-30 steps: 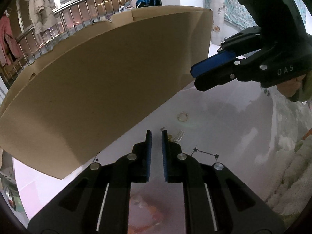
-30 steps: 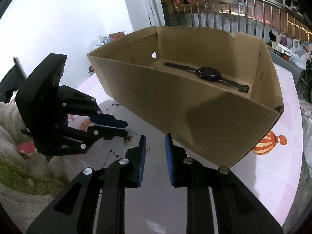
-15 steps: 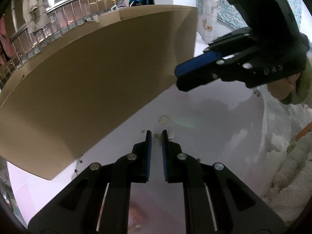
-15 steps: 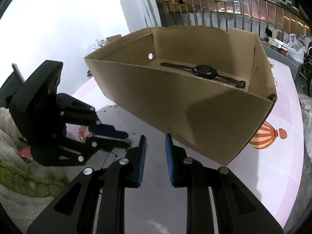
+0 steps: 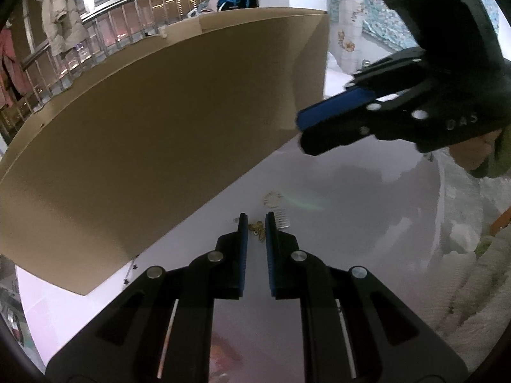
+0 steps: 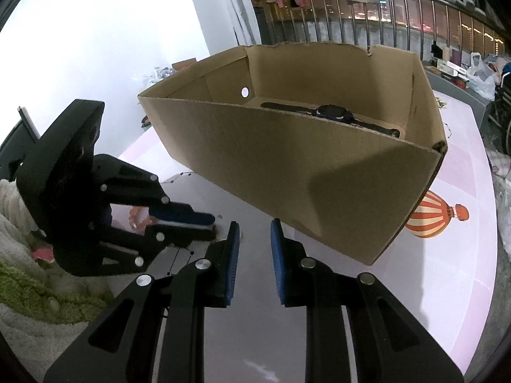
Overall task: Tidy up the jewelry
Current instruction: 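Position the left gripper over a small gold charm while the right gripper approaches a gold ring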
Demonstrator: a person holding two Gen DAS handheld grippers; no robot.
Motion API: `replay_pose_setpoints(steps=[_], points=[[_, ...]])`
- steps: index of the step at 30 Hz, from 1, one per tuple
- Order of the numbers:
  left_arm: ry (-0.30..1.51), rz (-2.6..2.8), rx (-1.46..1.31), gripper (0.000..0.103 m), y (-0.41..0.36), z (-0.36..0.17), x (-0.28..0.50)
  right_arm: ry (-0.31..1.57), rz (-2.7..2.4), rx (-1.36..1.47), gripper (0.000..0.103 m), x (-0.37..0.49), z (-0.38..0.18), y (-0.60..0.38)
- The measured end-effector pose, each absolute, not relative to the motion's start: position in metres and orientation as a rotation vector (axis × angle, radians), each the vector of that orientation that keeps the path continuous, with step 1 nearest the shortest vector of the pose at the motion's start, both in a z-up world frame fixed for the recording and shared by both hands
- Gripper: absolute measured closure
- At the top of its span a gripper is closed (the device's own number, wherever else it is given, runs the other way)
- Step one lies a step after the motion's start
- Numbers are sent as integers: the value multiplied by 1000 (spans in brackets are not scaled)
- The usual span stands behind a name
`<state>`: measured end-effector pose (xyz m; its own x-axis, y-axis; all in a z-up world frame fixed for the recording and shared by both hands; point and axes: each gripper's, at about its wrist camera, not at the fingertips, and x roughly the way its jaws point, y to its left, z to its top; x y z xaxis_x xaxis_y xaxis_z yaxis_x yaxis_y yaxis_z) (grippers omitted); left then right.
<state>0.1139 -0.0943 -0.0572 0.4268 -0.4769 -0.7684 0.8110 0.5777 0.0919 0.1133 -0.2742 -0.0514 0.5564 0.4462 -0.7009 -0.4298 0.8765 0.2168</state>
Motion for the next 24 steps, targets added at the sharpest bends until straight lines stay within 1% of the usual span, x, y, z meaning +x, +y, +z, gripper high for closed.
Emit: replay_pose_setpoints(steps=[12,24], points=[[788,-816,461,92,-76,-55,116,837,569,-47,83,122,-55,-255],[793,-835,476,92,-80,-58,121,852,645,-183,82,139,-67,-229]])
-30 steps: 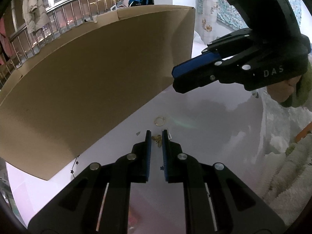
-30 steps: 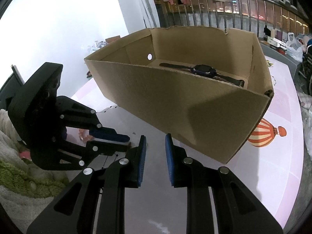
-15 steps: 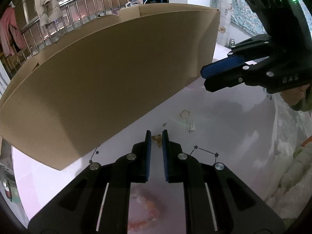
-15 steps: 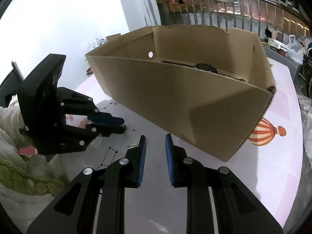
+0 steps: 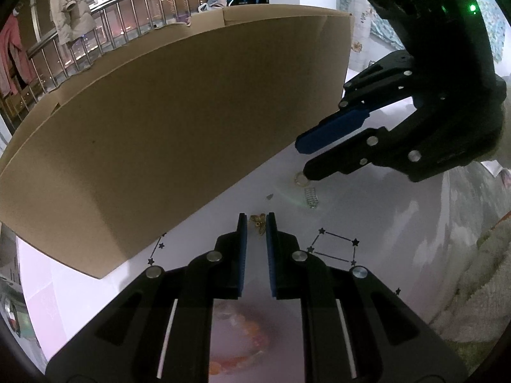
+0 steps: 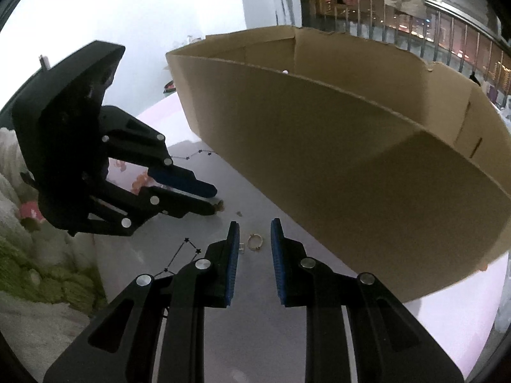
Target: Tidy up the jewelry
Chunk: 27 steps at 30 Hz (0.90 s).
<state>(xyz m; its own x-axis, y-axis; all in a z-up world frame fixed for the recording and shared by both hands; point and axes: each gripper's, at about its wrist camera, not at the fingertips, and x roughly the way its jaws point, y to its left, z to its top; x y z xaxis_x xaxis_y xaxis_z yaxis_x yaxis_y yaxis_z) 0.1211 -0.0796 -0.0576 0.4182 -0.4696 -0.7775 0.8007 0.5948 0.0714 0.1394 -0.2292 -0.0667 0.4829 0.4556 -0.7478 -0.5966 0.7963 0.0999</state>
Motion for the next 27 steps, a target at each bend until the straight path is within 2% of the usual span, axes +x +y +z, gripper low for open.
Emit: replay_pose_setpoints(steps=[9,17,27], points=[[789,-837,471,92,-80,-61,120,877,647,-239,83,144,-75,-220],[786,-836,470,92,-79,-61,119,905,629,-199,99,144,-75,-226],[787,-836,475,92,-83,-59,116,907,579,-139,99,135,-77,-239]])
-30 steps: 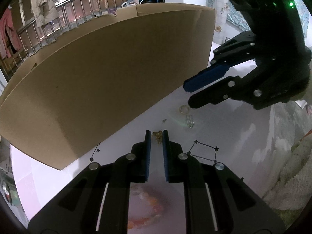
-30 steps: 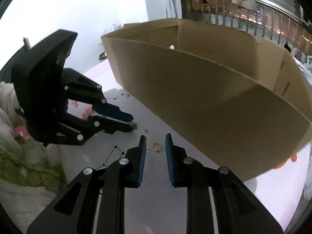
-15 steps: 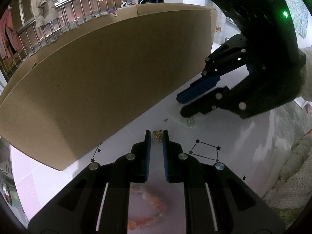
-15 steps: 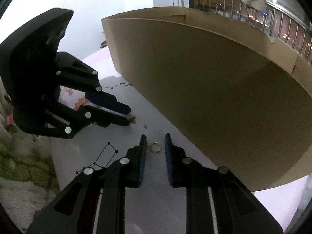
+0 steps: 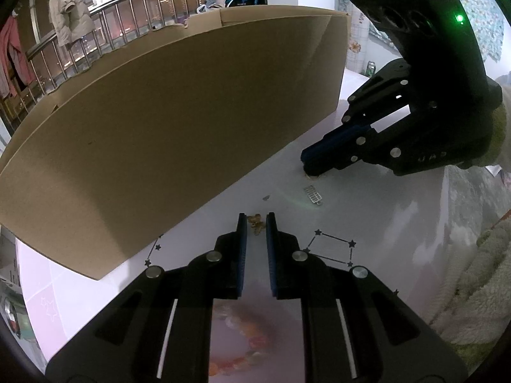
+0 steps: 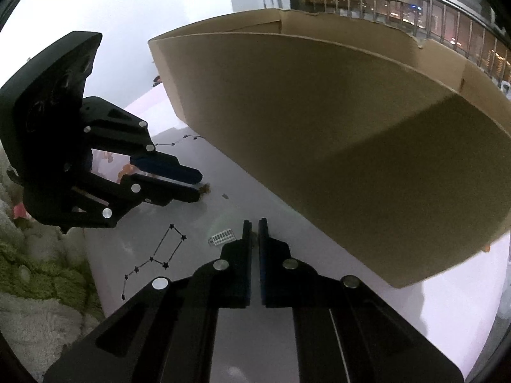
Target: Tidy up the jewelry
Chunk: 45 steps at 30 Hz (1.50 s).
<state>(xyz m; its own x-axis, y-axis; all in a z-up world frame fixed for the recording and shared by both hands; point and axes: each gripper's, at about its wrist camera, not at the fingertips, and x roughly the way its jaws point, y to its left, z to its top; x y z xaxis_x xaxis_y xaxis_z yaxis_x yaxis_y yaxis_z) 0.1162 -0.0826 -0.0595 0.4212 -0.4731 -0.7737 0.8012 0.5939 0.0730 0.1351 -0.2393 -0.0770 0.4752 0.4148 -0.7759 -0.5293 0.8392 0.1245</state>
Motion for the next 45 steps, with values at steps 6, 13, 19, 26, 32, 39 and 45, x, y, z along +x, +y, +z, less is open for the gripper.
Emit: replay_pose_setpoints(steps=[6,13,19,26,32,39,45], points=[[786,-823,472,92,-85,-59,118,903,550,-100,99,125,-78,-250],[776,-790,501,92,-86,-59,118,896,533,-72,99,121,-78,-250],[790,-802,495,97,-86,-59,119,891,530,-57,99,123,-78,-251],[788,-802,490,103,-85,-59,116,890,524,-49,99,125,-78,-252],[781,-803,485,103,-85,-59,112,888,514,-45,99,123,-76,-255],[767,-788,464,103,-82,-52,111,859,505,-26,99,116,-65,-264],[787,-779,457,91,-79,-53,111,857,510,-34,84,109,-63,-263]])
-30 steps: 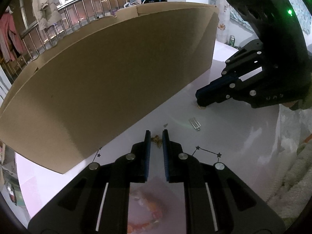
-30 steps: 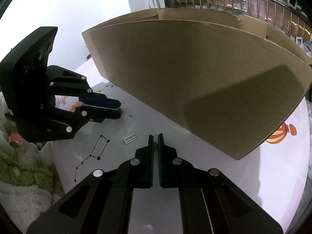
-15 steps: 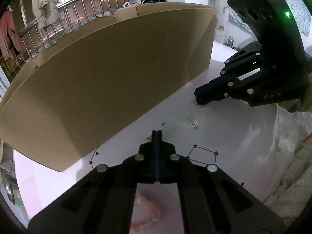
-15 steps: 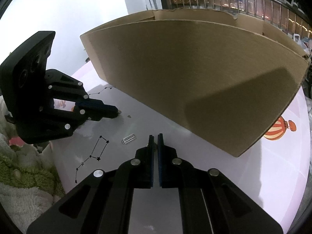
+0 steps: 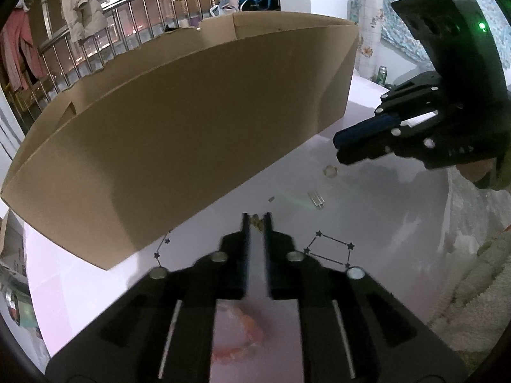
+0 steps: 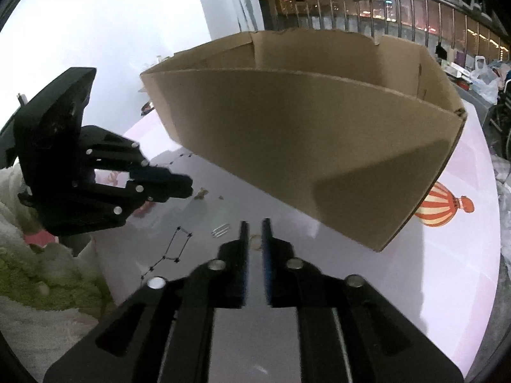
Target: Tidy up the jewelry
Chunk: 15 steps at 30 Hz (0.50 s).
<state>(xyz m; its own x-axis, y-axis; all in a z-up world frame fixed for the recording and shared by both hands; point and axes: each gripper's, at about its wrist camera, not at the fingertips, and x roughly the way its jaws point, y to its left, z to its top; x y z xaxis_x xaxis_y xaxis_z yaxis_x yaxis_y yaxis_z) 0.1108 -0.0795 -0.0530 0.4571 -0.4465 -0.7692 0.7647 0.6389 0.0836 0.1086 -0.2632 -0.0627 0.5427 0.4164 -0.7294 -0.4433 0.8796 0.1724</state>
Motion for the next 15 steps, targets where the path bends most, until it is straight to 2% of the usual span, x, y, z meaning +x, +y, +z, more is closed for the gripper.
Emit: replay_pose_setpoints(steps=[2,10,15], points=[[797,-776,453,91,-80,-55,113,863,508,-52,78,109,-66,-260],[814,-767,428,90,-82,-58,117,871,479,-95,77,116,-73,-248],[819,-770,412,90,-77,-57,118,853,462,-149,89,113,-75,-239]])
